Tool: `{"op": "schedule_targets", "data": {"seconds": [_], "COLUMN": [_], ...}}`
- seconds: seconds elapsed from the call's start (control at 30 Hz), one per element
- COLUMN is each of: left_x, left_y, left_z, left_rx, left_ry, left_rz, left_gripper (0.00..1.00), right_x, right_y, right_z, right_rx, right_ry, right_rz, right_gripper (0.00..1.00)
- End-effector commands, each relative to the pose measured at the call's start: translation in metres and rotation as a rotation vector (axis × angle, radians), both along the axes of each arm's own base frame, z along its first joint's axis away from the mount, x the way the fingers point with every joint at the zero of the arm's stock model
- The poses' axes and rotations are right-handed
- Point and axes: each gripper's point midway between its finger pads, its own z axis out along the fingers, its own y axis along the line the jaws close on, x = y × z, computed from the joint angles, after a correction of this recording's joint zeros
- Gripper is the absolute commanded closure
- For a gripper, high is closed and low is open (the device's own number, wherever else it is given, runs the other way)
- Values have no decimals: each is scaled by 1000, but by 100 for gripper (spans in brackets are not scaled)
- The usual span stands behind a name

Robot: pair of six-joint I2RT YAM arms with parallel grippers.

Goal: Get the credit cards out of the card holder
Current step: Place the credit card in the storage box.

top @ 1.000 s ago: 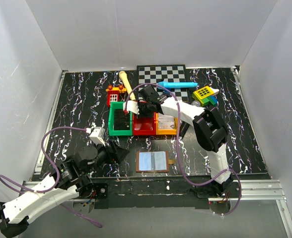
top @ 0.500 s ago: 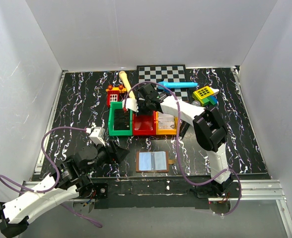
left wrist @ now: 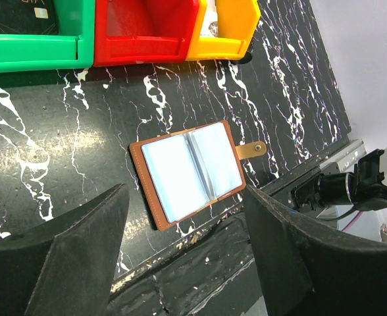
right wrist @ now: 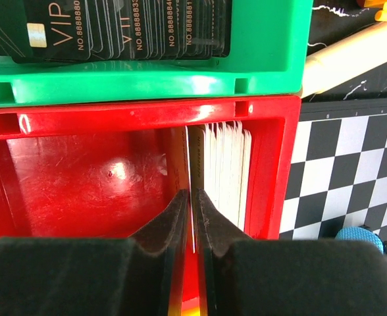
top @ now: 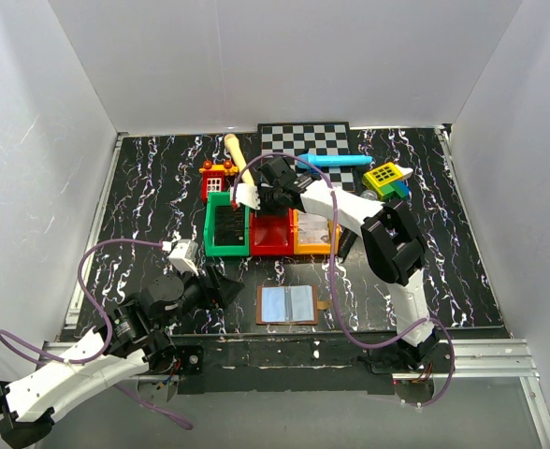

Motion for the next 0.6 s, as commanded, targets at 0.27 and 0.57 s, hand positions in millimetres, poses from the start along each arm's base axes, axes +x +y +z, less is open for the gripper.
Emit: {"op": "schedule_targets", "data": {"seconds": [0.27,0.57], "left_x": [3,3], "left_y": [-2,-1], "left_z": [9,9], "left_rx": [-12,-13], "left_ry": [-18,-17], "left_rz": [-1,1], "left_gripper": [30,30], "right_x": [23,30], "right_y": [10,9], "right_z": [21,29], "right_rx": [34,42], "right_ry": [-75,-108], "right_rz": [-56,-90], "right_gripper": [82,81]}}
